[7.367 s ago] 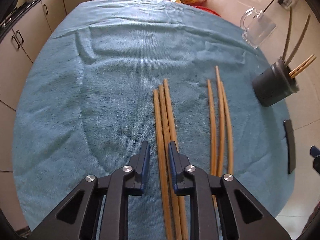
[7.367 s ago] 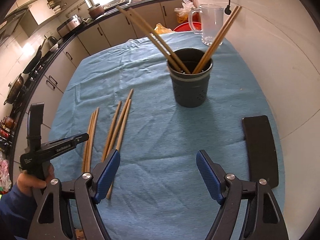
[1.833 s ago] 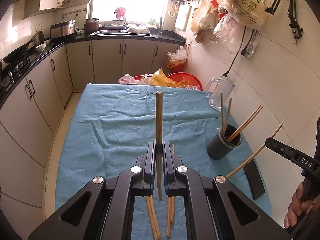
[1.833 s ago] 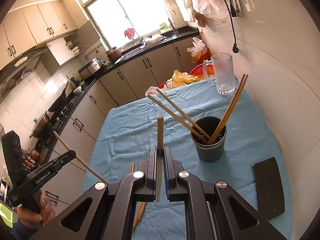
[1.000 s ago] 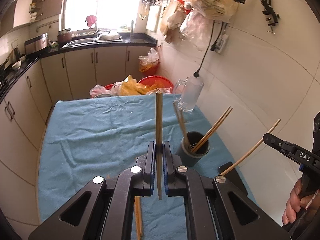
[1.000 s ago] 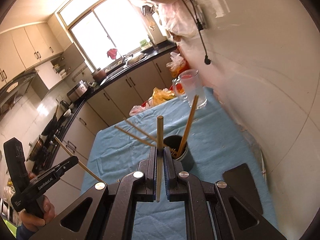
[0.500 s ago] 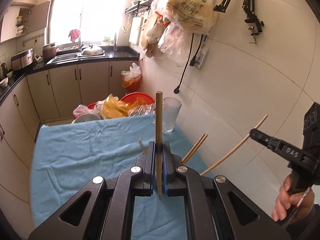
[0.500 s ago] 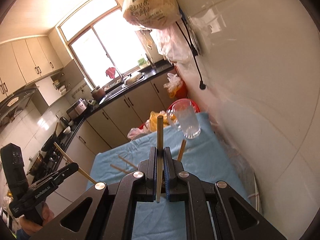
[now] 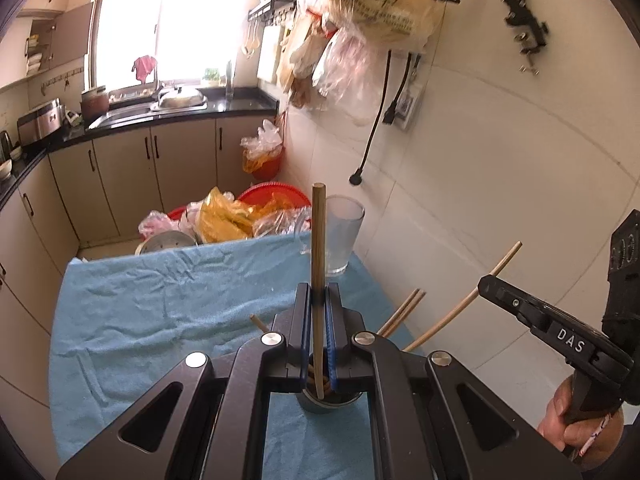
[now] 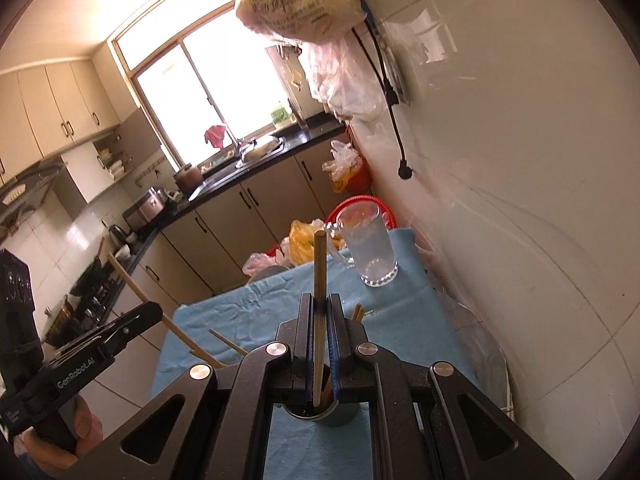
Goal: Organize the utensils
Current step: 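Open the left tool to drop its chopstick into the cup while the right tool drops its own, then move both tools back over the remaining chopsticks on the towel, then close the left tool on a chopstick while the right tool grasps another, then lift the left tool's chopstick upright while the right tool lifts its own, then carry the left tool's chopstick over the black cup while the right tool carries its own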
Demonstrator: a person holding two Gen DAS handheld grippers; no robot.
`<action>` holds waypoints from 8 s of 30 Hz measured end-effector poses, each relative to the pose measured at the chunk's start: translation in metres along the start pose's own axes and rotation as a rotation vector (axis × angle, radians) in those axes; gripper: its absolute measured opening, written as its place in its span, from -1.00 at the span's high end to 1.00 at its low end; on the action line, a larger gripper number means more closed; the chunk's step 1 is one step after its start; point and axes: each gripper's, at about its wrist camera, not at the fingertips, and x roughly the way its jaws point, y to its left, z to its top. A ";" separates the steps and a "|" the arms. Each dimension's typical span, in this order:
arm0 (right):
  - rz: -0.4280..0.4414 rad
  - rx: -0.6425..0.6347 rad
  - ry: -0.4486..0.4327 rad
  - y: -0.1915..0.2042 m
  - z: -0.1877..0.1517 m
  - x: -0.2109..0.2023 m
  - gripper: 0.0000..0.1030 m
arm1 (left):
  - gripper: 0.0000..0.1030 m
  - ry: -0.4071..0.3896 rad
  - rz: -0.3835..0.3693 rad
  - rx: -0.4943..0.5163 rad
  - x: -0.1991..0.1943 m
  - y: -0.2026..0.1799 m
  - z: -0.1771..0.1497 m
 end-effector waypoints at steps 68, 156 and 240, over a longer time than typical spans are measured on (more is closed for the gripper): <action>-0.038 -0.162 0.430 0.074 -0.148 0.066 -0.33 | 0.33 0.365 0.174 -0.383 0.011 0.197 -0.205; 0.062 -0.198 0.547 0.154 -0.168 0.190 0.87 | 0.88 0.305 0.230 -0.299 -0.017 0.218 -0.211; 0.098 0.105 -0.008 -0.062 -0.034 -0.060 0.87 | 0.88 -0.027 0.093 -0.016 -0.063 -0.017 -0.016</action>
